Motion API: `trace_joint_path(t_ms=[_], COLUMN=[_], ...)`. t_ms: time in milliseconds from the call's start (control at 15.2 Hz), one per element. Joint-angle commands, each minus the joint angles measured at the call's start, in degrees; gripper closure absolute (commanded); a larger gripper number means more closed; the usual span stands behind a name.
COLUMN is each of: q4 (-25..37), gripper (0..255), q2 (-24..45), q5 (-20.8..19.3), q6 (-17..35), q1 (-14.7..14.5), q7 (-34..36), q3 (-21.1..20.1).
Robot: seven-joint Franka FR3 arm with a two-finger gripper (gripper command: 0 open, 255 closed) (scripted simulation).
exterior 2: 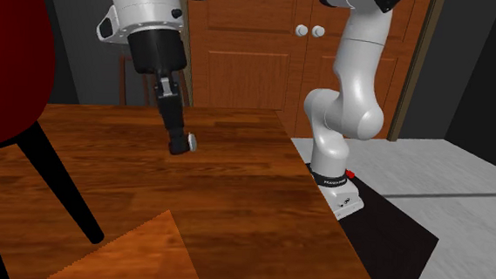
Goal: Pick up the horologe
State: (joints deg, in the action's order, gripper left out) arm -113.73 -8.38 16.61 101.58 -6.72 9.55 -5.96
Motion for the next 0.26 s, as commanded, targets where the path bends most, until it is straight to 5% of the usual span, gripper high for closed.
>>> trace_joint_path(t_ms=[0, 198], q4=[1.49, 2.34], gripper=[255, 255], q2=[-0.04, -0.07], q5=[-0.08, -0.13], q6=[-1.50, -2.35], q1=[-0.01, 0.01], q7=[0.45, 0.65], q3=[0.01, 0.04])
